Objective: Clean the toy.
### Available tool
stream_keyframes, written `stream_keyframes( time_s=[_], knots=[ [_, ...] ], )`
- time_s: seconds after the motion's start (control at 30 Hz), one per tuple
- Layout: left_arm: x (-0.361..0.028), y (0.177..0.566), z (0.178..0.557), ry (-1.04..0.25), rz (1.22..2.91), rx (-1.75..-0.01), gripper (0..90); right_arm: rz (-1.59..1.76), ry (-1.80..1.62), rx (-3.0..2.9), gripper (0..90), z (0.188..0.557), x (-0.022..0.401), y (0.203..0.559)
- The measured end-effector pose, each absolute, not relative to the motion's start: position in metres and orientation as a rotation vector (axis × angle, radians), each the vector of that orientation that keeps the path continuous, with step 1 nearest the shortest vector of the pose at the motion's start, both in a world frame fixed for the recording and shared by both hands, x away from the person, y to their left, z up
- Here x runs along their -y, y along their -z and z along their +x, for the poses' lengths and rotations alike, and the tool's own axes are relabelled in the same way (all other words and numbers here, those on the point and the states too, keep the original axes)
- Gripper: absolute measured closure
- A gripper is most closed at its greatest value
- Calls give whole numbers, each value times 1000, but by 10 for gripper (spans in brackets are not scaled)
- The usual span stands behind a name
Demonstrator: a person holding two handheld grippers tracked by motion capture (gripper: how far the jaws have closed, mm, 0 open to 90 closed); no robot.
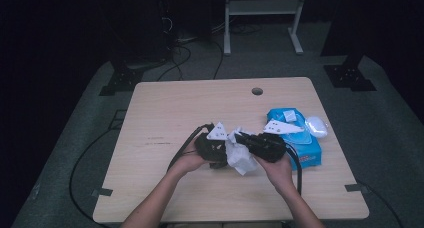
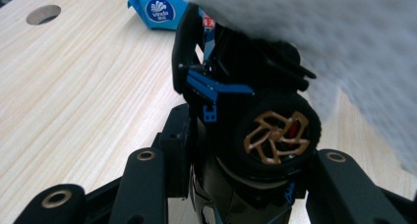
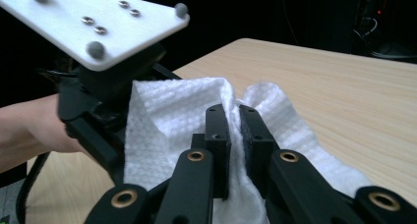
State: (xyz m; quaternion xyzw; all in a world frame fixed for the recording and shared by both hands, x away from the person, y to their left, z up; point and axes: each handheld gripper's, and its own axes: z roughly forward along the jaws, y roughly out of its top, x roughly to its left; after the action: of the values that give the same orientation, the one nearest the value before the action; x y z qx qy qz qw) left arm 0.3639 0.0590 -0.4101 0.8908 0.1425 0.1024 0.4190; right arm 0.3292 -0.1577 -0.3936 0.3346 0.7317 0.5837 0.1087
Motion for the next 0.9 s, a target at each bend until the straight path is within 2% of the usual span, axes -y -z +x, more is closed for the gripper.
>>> stream_keyframes(
  time_s=[0.23,0.63,0.8,0.9],
  knots=[
    [-62,412,366,-263,2277,-351,570,1028,-1670,-2168,834,333,161,406],
    [-55,429,380,-212,2469,-405,570,1138,-1554,-2231,832,344,167,435],
    [-54,436,382,-195,2508,-423,568,1141,-1547,-2241,832,345,166,436],
    [-59,432,381,-173,2470,-427,547,1133,-1551,-2253,832,345,163,436]
  ],
)
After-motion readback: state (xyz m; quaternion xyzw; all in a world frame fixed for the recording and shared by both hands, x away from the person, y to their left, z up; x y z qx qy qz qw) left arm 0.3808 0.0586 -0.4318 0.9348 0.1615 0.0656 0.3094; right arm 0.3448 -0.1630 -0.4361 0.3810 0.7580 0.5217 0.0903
